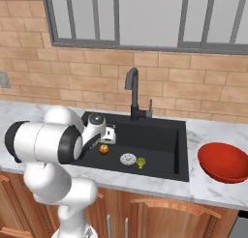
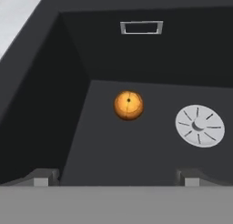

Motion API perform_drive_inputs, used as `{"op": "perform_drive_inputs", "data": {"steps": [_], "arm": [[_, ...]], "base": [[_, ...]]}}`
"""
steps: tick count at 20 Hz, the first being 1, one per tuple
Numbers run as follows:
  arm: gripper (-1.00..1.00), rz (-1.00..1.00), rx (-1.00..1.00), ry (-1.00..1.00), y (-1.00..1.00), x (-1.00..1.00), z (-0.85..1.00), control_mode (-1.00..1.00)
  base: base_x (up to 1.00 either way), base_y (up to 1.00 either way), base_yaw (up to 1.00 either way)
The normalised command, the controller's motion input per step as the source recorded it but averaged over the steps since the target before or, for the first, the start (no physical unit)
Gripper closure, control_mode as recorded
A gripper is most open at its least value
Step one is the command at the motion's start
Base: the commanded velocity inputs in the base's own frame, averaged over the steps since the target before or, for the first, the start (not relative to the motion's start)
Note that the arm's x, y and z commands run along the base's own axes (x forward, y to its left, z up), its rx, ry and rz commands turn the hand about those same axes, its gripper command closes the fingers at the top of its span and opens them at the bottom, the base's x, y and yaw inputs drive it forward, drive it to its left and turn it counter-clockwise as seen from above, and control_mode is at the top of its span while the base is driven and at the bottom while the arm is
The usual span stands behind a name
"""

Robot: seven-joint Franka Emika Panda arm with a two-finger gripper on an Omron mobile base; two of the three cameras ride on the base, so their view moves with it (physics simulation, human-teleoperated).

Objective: Remove the orange and broccoli from the sink. Then move the bowl and cup from the counter to the sink for washing.

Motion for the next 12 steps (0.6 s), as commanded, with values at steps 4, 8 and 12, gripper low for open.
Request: {"op": "perform_drive_inputs", "data": {"steps": [4,8,12], "arm": [[-1.00,0.00,0.00,0.00,0.00,0.20,-0.15,-1.00],[-1.00,0.00,0.00,0.00,0.00,0.21,-0.16,-1.00],[-1.00,0.00,0.00,0.00,0.00,0.20,-0.17,-1.00]], "base": [[0.00,0.00,0.00],[0.00,0.00,0.00],[0.00,0.00,0.00]]}}
